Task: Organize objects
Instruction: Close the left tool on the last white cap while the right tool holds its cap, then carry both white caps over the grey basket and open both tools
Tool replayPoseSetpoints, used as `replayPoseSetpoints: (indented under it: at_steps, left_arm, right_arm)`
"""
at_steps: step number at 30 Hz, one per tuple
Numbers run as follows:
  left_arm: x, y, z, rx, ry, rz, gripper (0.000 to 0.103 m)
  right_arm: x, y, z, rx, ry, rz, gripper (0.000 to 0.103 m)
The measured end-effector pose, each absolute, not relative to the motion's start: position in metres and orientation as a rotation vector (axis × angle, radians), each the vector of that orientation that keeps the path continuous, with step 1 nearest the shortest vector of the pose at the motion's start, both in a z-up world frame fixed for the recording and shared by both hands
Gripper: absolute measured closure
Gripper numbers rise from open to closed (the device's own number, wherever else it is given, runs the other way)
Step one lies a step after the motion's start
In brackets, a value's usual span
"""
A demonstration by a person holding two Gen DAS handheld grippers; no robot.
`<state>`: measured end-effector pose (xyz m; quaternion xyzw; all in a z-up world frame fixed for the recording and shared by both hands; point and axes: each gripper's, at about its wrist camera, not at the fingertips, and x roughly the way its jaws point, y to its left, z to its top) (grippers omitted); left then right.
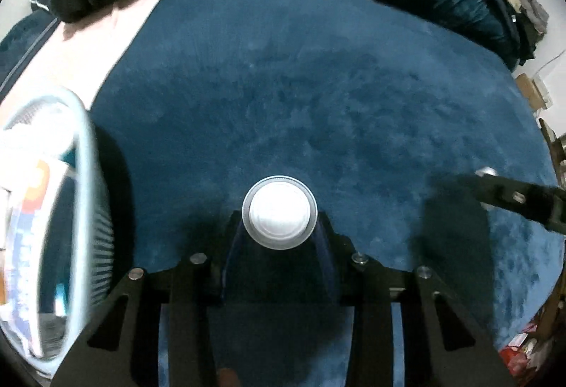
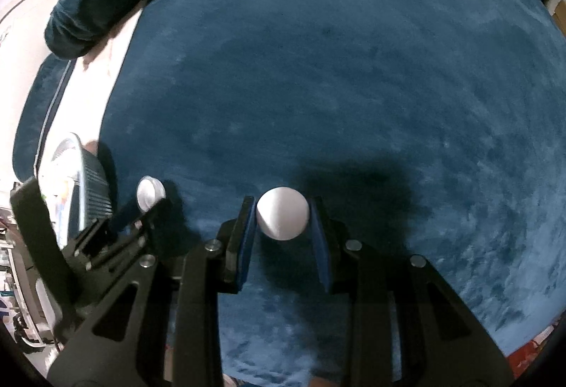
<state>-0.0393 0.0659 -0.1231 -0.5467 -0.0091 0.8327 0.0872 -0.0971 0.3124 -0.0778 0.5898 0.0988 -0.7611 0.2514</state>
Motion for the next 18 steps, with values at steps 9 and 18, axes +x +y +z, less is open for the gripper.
replayPoseSetpoints:
  at_steps: [9,18]
  left_arm:
    - [-0.013,-0.014,-0.029,-1.488,-0.05,2.671,0.063]
    - [0.024,-0.159,-0.017,-1.614,-0.29,2.865,0.063]
  right_arm:
    - [-0.05,0.248,-0.052,1.465,0.302,-1.973,0.072]
    - [0.011,0.175,-0.048,1.352,0.391,-1.837,0.071]
